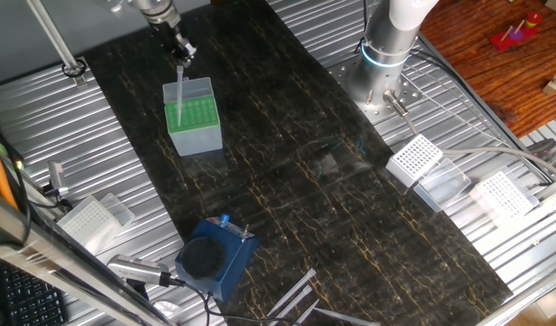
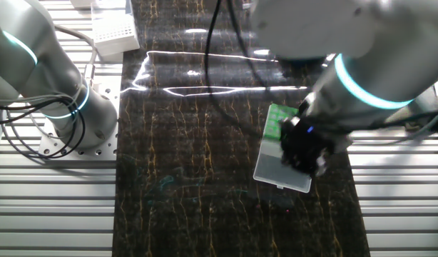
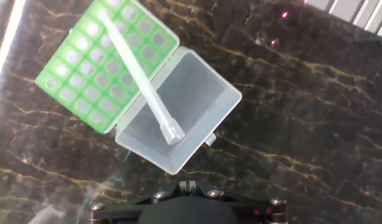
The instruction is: Insert a large pipette tip into the holder for large pipette tips
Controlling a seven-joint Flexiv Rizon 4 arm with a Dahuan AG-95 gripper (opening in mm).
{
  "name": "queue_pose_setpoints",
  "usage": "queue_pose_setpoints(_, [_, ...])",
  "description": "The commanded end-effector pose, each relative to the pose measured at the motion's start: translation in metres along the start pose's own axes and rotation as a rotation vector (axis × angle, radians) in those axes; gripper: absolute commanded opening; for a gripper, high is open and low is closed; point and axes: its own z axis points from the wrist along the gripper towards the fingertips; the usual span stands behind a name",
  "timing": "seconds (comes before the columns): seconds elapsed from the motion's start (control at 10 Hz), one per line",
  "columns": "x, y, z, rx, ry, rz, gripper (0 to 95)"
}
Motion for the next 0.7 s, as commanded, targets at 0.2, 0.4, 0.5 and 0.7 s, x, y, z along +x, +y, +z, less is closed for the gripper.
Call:
queue_pose_setpoints(0.2, [-0.015, 0.017, 0.006, -0.064, -0.116, 0.076, 0.0])
queue_pose_setpoints(0.4, [0.004, 0.003, -0.003, -0.052, -0.034, 0.023, 0.0])
queue_pose_setpoints(0.5, [0.011, 0.002, -0.005, -0.058, -0.02, 0.013, 0.0])
queue_pose_setpoints(0.7, [0.038, 0.002, -0.001, -0.065, 0.017, -0.013, 0.0])
